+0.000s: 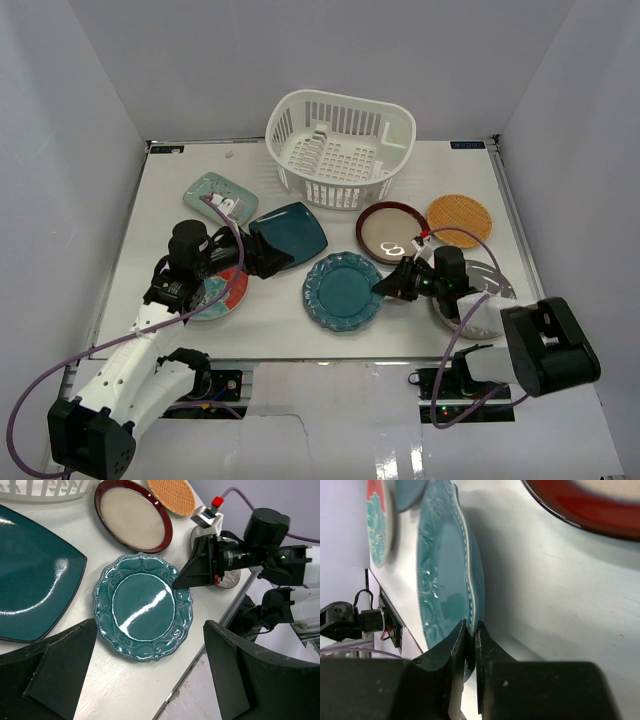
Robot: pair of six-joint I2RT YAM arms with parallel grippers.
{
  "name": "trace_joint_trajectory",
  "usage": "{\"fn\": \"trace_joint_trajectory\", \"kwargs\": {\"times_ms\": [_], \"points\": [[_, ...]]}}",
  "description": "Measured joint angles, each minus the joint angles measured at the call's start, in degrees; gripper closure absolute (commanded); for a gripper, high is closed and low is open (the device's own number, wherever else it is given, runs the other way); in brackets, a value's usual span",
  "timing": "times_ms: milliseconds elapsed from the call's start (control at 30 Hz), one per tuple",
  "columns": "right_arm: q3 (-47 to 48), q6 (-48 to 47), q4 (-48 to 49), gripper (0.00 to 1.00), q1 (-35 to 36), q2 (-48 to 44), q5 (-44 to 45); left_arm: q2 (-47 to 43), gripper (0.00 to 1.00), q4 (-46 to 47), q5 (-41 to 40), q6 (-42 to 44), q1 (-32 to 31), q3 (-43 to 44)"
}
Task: Place the plates into the plastic bin on the countertop
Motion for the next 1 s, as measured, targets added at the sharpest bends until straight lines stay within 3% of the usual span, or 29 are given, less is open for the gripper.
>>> {"fn": "trace_joint_trajectory", "kwargs": {"times_ms": [233, 333, 467, 633, 767, 1000], "points": [[3.9, 0.8, -12.2, 0.92, 0.1, -18.7, 2.3, -1.6, 0.02, -1.2, -3.7, -0.3, 0.0, 0.2], [14.9, 1.0, -18.2, 0.92, 0.2, -21.8, 3.0, -2.9, 0.02, -3.0, -8.3, -0.3, 0.0, 0.7], [30.2, 0.6, -19.1, 0.92, 0.0, -20.0, 5.7, -4.1, 0.02, -5.1, -13.9, -0.3, -0.4, 1.0], [49.0, -1.9, -17.6, 0.92, -0.3, -7.8, 9.8, -4.6, 0.02, -6.1, -15.4, -0.8, -2.4, 1.0], [63.5, -5.5, -17.8, 0.92, -0.2, 8.2, 14.6, -4.3, 0.02, -6.1, -14.4, -2.2, -3.7, 1.0], [91.0, -10.6, -27.4, 0.92, -0.7, 38.3, 20.4, -0.9, 0.04, -2.3, -8.9, -7.4, -5.5, -2.8]]}}
